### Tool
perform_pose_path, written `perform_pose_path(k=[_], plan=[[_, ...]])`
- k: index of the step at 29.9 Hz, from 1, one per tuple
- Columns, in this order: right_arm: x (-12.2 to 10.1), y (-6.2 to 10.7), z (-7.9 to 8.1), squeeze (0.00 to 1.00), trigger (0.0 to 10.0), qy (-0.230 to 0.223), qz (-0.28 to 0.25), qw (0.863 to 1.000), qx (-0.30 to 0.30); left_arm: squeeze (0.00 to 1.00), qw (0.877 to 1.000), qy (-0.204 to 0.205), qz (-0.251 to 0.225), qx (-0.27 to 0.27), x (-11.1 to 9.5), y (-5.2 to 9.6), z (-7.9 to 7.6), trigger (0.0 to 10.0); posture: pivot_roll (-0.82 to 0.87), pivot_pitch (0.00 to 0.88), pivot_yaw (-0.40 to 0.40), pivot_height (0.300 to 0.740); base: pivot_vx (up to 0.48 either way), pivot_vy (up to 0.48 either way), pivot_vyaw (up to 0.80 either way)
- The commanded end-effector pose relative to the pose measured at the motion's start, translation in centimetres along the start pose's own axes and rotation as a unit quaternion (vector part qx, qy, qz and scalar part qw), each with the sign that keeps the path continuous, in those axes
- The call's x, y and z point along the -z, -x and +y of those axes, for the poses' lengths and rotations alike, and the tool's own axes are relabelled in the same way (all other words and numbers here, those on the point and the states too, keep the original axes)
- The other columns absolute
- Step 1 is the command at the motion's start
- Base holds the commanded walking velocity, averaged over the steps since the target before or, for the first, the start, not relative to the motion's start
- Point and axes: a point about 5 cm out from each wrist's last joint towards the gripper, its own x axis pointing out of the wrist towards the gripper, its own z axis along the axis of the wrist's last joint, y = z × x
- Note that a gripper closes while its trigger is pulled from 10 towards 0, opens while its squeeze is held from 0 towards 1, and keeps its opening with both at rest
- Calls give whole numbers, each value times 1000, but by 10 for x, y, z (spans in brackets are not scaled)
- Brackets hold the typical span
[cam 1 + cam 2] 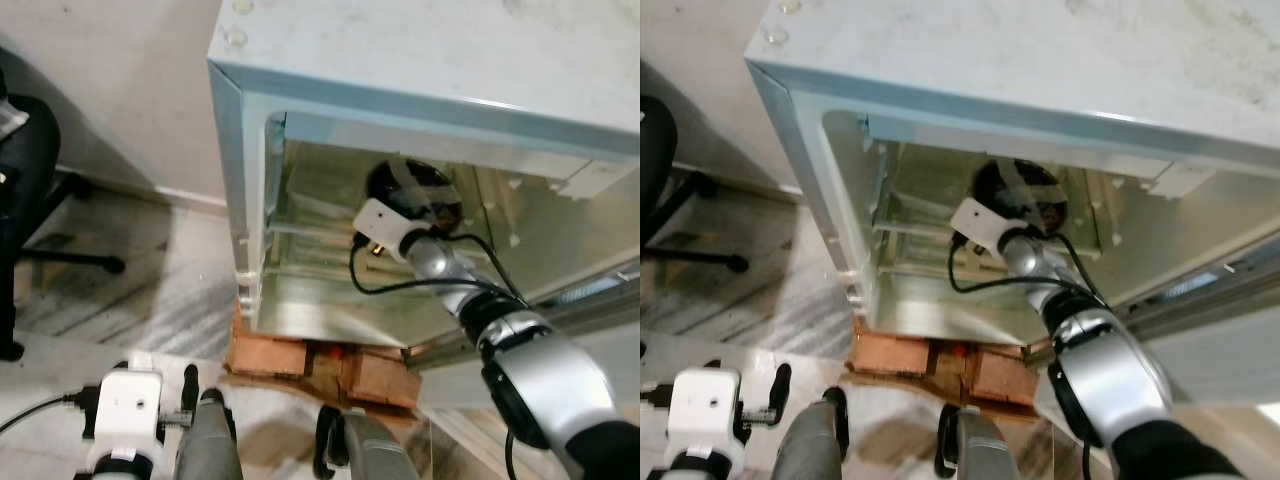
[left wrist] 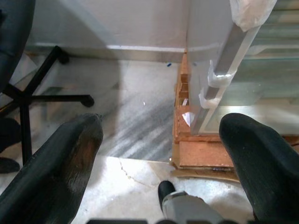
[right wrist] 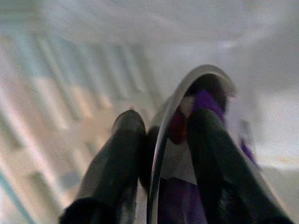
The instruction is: Restocking fridge
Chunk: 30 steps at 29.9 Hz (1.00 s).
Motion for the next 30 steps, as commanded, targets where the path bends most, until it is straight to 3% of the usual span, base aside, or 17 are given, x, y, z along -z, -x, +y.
perform_pose_path(k=[1, 6, 13, 17, 25, 27, 28, 30], plan=[[12, 3, -3, 1000, 10000, -1, 23, 1000, 12, 0, 1000, 3, 24, 6, 9, 0, -2, 10000, 262, 292, -158, 740, 0, 0, 0], [16, 6, -8, 1000, 10000, 14, 14, 999, 32, 0, 1000, 2, 20, 5, 8, -5, -1, 10000, 257, 272, -156, 740, 0, 0, 0], [21, 9, -8, 1000, 10000, -28, 11, 999, 26, 0, 1000, 4, 14, 6, 7, -11, -3, 10000, 246, 251, -150, 740, 0, 0, 0], [20, 9, -6, 1000, 10000, -90, 2, 996, 21, 0, 1000, 4, 11, 10, 7, -18, -5, 10000, 241, 232, -150, 740, 0, 0, 0], [14, 9, -10, 1000, 10000, -110, -26, 993, 36, 0, 1000, 3, 4, 5, 7, -24, -3, 10000, 243, 206, -151, 740, 0, 0, 0], [12, 10, -7, 1000, 10000, -137, -43, 989, 27, 0, 1000, 2, -2, 6, 6, -29, -2, 10000, 233, 178, -144, 740, 0, 0, 0], [11, 11, -6, 0, 10000, -151, -56, 987, 22, 0, 1000, 0, -8, 8, 4, -33, -3, 10000, 224, 162, -139, 740, 0, 0, 0], [10, 12, -5, 0, 10000, -156, -66, 985, 21, 0, 1000, -3, -14, 10, 3, -38, -3, 10000, 217, 151, -134, 740, 0, 0, 0]])
